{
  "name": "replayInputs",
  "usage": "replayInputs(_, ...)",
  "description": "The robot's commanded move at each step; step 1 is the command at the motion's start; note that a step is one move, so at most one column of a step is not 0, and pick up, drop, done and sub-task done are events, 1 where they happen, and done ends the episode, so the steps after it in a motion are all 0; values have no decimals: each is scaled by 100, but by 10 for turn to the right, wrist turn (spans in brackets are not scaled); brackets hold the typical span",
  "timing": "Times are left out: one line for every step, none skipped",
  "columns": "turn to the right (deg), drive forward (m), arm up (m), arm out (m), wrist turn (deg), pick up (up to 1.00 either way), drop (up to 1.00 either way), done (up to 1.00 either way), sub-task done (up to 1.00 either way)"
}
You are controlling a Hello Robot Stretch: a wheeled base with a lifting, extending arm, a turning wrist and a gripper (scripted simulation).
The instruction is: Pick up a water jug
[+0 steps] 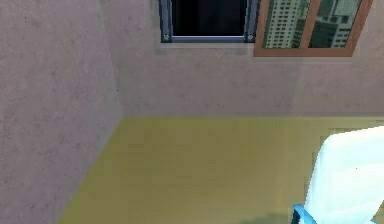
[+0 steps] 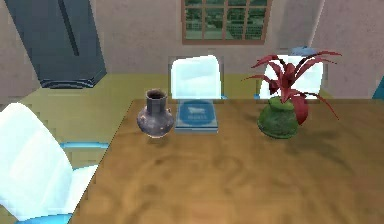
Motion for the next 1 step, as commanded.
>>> replayInputs(0, 0, 50, 0, 0, 0, 0, 0, 0)
